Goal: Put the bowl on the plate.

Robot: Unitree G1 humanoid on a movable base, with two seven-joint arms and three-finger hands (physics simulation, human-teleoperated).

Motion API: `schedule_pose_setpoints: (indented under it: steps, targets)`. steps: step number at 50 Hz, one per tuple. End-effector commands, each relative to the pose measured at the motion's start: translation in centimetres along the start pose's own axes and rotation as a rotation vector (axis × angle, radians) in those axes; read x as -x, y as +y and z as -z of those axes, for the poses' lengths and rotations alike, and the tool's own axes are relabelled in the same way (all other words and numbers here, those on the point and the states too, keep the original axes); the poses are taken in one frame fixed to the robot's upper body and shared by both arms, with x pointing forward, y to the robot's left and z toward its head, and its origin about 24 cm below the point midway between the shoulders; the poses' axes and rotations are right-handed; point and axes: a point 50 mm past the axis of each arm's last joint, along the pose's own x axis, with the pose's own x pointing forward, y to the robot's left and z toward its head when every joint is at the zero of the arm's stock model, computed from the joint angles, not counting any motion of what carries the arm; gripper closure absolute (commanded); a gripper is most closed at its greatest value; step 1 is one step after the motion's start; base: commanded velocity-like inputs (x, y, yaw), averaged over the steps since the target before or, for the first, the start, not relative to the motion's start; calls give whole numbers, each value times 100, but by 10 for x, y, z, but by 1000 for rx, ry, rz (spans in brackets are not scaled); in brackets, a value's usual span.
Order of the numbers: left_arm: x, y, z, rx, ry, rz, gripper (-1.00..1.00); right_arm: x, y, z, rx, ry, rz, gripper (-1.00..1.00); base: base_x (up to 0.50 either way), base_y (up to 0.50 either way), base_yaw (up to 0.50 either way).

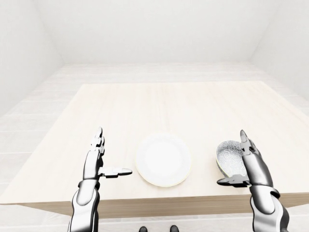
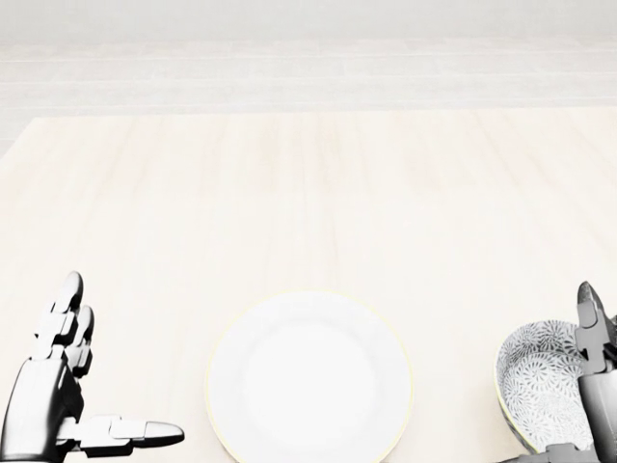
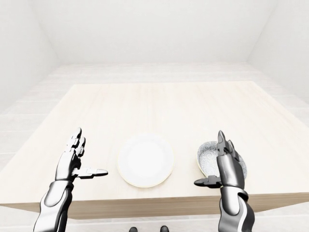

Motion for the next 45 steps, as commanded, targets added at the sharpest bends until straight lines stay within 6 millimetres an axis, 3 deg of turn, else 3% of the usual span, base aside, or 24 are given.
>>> schedule_pose_setpoints:
  steps: [1,15,45]
  targets:
    - [-1,1,0,-8,-5,-8,-100,-2,9,5,91,31,-28,-100,0,0,0]
    - [0,1,2,-11,-3,-7,-100,-5,20,7,147,40,-67,-100,0,0,0]
    - [-2,3,0,-21,-2,-7,-100,-3,16,15,295,79,-83,-100,0,0,0]
